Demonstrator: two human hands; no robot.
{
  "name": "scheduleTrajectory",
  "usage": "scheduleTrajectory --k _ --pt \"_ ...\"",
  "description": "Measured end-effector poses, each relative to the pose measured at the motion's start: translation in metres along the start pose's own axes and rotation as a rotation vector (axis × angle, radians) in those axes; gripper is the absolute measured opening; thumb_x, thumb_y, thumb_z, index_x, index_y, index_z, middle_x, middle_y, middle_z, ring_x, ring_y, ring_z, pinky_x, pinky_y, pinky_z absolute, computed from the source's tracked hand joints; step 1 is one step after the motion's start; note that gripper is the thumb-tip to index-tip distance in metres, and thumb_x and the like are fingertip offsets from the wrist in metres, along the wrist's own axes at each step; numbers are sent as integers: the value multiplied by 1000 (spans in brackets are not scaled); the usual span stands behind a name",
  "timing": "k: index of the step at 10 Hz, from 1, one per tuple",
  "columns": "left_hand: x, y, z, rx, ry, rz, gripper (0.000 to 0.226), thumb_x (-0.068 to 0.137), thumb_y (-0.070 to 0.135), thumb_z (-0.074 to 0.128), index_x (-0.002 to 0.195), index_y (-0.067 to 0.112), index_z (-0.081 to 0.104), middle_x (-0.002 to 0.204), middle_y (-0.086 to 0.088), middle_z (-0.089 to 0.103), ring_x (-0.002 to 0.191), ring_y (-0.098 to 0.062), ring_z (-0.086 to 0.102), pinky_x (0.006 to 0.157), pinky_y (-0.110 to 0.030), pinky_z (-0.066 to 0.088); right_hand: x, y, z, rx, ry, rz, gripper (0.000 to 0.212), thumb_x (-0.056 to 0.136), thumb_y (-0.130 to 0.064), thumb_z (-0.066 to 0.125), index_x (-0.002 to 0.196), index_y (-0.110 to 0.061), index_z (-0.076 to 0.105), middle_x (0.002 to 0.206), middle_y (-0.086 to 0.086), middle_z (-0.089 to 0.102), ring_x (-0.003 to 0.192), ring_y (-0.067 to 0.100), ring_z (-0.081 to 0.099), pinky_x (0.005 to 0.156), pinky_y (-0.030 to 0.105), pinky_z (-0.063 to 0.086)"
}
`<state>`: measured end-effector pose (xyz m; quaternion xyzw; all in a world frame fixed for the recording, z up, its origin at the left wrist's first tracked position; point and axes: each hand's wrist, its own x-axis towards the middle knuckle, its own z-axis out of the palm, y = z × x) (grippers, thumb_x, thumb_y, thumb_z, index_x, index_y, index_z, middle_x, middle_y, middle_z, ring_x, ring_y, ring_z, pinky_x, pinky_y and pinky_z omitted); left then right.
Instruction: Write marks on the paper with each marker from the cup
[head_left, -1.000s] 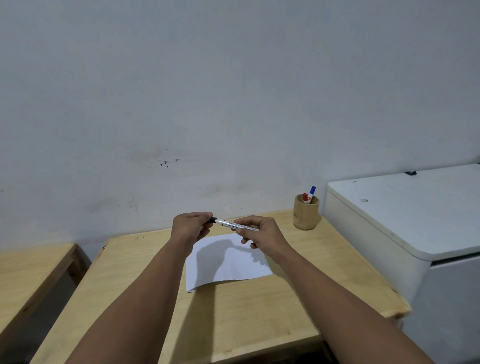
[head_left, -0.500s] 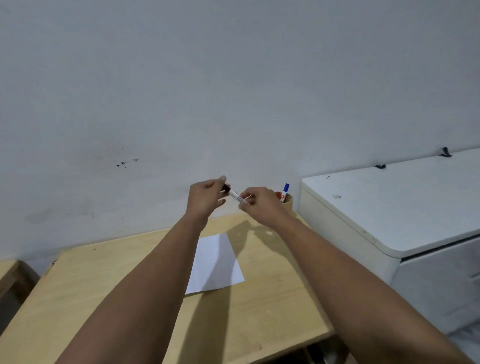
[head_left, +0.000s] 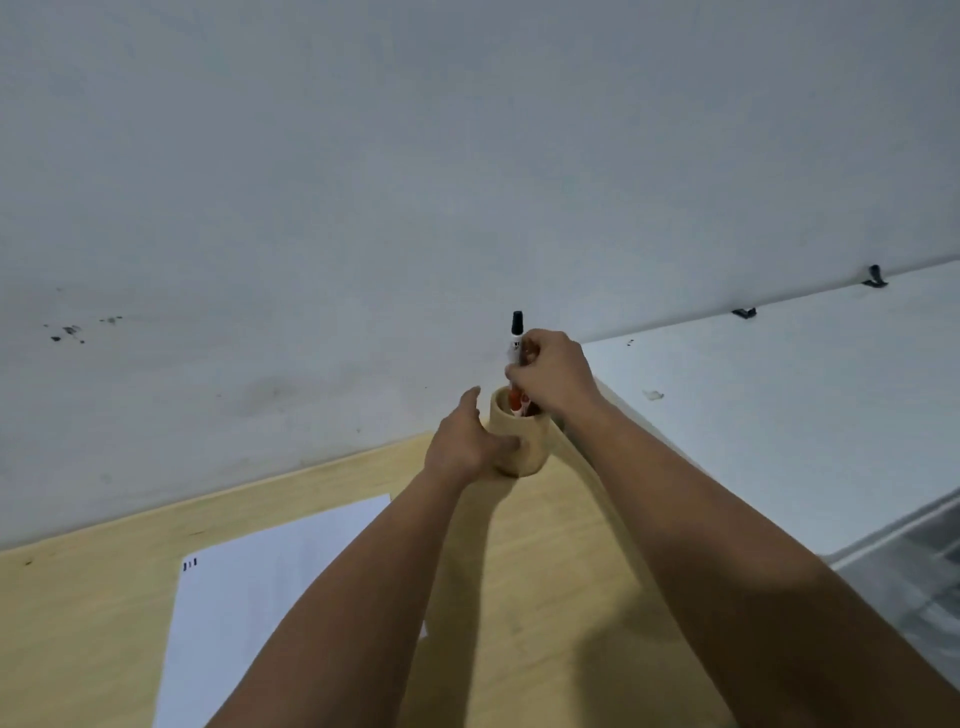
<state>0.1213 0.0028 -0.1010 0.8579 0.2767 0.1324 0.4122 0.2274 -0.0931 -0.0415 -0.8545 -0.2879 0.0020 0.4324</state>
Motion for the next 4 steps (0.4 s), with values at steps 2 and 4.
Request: scheduleTrajectory --k 2,4 --pt "0 -6 13 8 16 14 75 70 40 84 136 27 52 117 2 71 108 -22 67 88 -46 57 0 7 10 -59 -98 54 10 83 -24 72 92 -28 74 89 -7 79 87 18 77 84 43 65" --pt "-39 -10 3 -24 93 55 75 80 33 77 148 26 46 131 -1 67 112 -18 67 92 -38 56 -21 -16 -4 35 70 -49 38 93 -36 74 130 -27 69 122 -6 70 103 18 70 91 36 57"
